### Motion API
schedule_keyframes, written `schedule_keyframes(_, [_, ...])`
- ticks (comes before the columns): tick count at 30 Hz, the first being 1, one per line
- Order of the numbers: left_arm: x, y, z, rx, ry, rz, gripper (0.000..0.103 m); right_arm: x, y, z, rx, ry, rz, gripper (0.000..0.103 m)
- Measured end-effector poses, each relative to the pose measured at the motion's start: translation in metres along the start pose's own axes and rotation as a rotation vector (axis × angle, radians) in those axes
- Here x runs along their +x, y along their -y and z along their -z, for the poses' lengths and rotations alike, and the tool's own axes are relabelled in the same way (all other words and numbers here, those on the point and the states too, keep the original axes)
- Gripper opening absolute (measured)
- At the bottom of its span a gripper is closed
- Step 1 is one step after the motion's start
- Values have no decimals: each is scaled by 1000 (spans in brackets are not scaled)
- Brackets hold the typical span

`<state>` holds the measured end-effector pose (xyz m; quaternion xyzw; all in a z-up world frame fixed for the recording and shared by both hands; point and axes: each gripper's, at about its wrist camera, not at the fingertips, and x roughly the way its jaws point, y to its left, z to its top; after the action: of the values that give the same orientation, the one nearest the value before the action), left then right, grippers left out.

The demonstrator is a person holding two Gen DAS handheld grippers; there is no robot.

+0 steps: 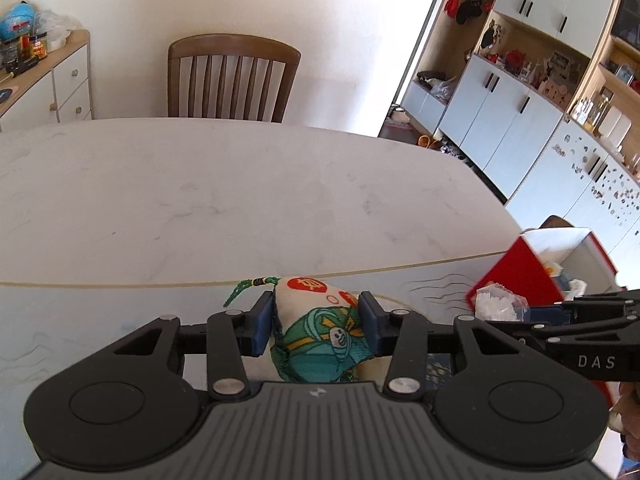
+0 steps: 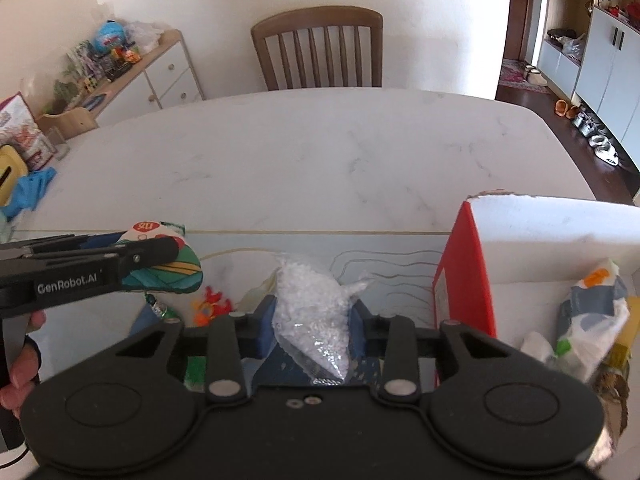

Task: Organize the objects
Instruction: 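Carry the ornament and plastic bag over the red box and lower them inside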

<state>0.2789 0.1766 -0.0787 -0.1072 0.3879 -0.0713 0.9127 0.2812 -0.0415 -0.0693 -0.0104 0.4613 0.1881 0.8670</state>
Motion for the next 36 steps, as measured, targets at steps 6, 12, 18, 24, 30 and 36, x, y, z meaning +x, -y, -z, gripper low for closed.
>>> schedule_keyframes(6, [-34, 13, 4, -5, 15, 17, 44, -37, -3, 8, -15, 32, -42, 36])
schedule_keyframes(12, [-59, 32, 6, -12, 5, 28, 44, -66, 4, 12, -20, 54, -72, 36])
schedule_keyframes(18, [-78, 66, 5, 9, 17, 63, 44, -88, 21, 18, -7, 67, -96, 36])
schedule_keyframes(24, [-79, 107, 8, 65, 24, 77, 44, -106, 48, 26, 14, 83, -99, 36])
schedule_keyframes(30, [-73, 148, 8, 88, 25, 105, 44, -122, 81, 34, 29, 99, -86, 36])
schedule_keyframes(36, [-68, 194, 2, 129, 50, 133, 44, -139, 124, 45, 45, 115, -64, 36])
